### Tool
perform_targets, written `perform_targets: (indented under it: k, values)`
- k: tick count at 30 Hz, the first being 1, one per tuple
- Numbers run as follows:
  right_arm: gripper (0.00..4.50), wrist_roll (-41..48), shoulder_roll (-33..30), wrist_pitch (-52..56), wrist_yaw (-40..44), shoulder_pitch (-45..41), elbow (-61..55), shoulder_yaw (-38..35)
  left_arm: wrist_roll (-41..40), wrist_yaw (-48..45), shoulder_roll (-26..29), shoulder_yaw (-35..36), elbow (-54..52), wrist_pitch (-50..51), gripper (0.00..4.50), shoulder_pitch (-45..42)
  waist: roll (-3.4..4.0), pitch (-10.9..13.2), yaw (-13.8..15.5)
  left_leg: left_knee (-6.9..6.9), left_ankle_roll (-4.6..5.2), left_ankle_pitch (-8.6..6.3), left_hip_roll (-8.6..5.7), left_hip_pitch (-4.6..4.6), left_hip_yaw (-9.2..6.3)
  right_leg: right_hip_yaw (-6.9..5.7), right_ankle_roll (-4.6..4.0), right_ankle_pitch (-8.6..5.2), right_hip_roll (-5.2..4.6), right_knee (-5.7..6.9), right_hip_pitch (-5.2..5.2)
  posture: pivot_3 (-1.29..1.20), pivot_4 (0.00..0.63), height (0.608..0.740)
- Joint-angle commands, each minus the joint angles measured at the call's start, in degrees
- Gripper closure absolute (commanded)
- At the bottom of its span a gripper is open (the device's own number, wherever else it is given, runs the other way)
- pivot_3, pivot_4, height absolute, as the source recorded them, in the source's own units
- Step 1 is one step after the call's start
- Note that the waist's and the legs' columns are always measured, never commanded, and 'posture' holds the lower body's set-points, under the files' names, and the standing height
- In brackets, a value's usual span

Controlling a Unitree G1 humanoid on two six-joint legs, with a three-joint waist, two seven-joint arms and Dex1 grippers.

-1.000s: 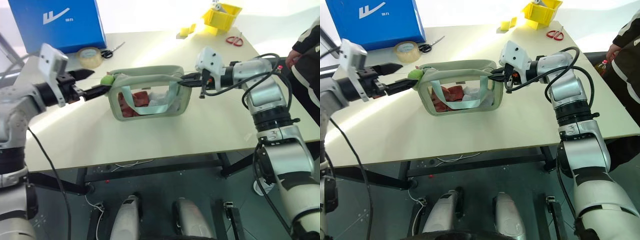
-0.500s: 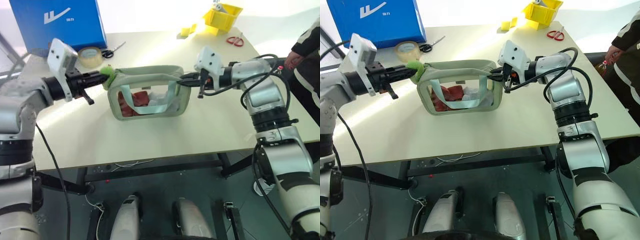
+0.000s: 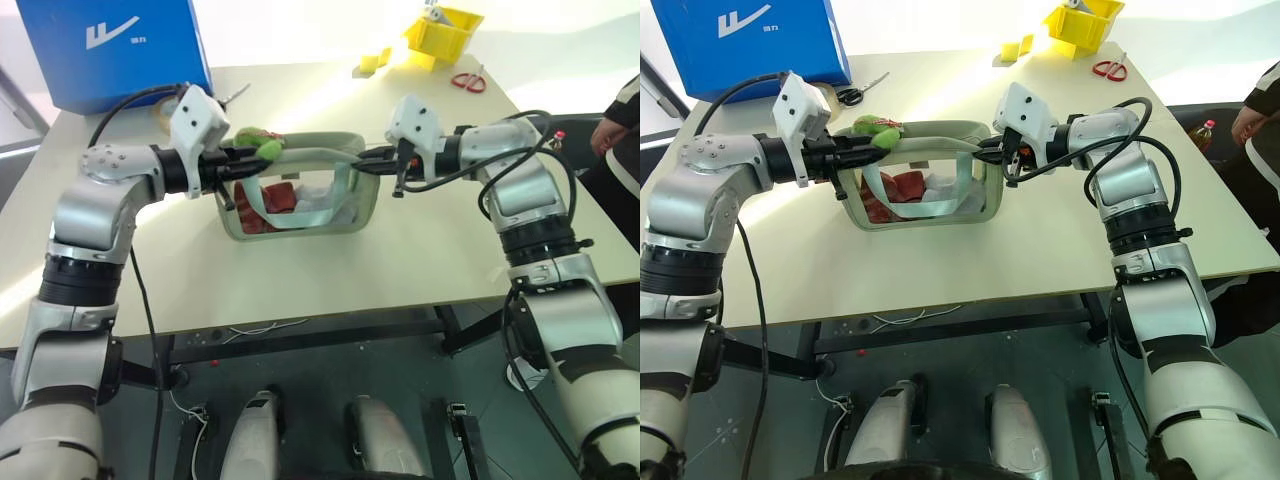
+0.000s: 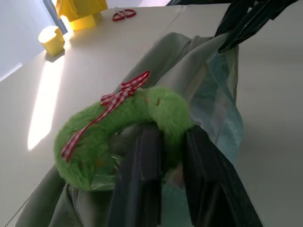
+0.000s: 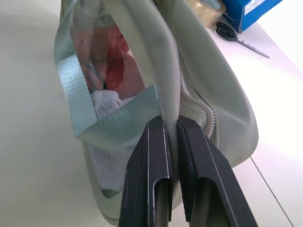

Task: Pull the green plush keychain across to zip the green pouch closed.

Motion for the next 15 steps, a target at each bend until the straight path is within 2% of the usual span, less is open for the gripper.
perform_targets:
  k: [1, 5, 10, 12, 15]
  values:
    - [4.5, 0.72, -0.71, -0.07, 0.13, -0.3, -2.08, -0.9, 0.69, -0.39, 2.66, 3.09, 0.34, -0.61, 2.13, -2.07, 0.0, 0.0, -0.01, 0.0, 0.0, 0.0, 0.0, -0.01, 0.0, 0.0, 0.0, 0.0, 0.0, 0.0, -0.01, 0.0, 0.15, 0.74]
    - [4.5, 0.64, -0.87, 0.04, 0.1, 0.02, -2.21, -0.81, 1.76, -1.62, 5.81, 3.46, 1.06, -0.61, 0.03, -2.73, 0.0, 0.0, 0.02, 0.0, 0.0, 0.0, 0.0, -0.01, -0.01, 0.0, 0.0, 0.0, 0.0, 0.0, -0.01, 0.0, 0.15, 0.74]
    - [4.5, 0.59, -0.95, 0.14, 0.02, -0.28, -2.15, -0.84, 2.14, -5.67, 11.54, 4.68, 0.98, -1.06, 0.03, 2.2, 0.01, 0.01, -0.09, -0.02, 0.0, 0.0, 0.0, 0.0, 0.0, 0.0, 0.0, 0.0, 0.0, 0.0, -0.03, 0.0, 0.15, 0.74]
    - [4.5, 0.6, -1.02, 0.27, 0.03, -0.37, -2.32, -0.83, 2.04, -4.98, 11.13, 5.31, 1.79, -1.7, 0.03, 4.04, 0.01, 0.01, 0.05, -0.02, 0.0, 0.0, 0.02, -0.01, 0.0, 0.0, -0.01, -0.01, 0.0, 0.0, -0.02, 0.0, 0.15, 0.74]
    - [4.5, 0.59, -1.05, 0.31, 0.06, -0.59, -2.19, -0.79, 3.14, -1.46, 7.67, 5.29, 4.11, -3.47, 0.03, 5.1, 0.0, 0.0, 0.42, 0.05, 0.0, 0.0, 0.03, -0.02, -0.03, -0.03, -0.01, -0.01, -0.02, 0.0, 0.03, 0.0, 0.15, 0.74]
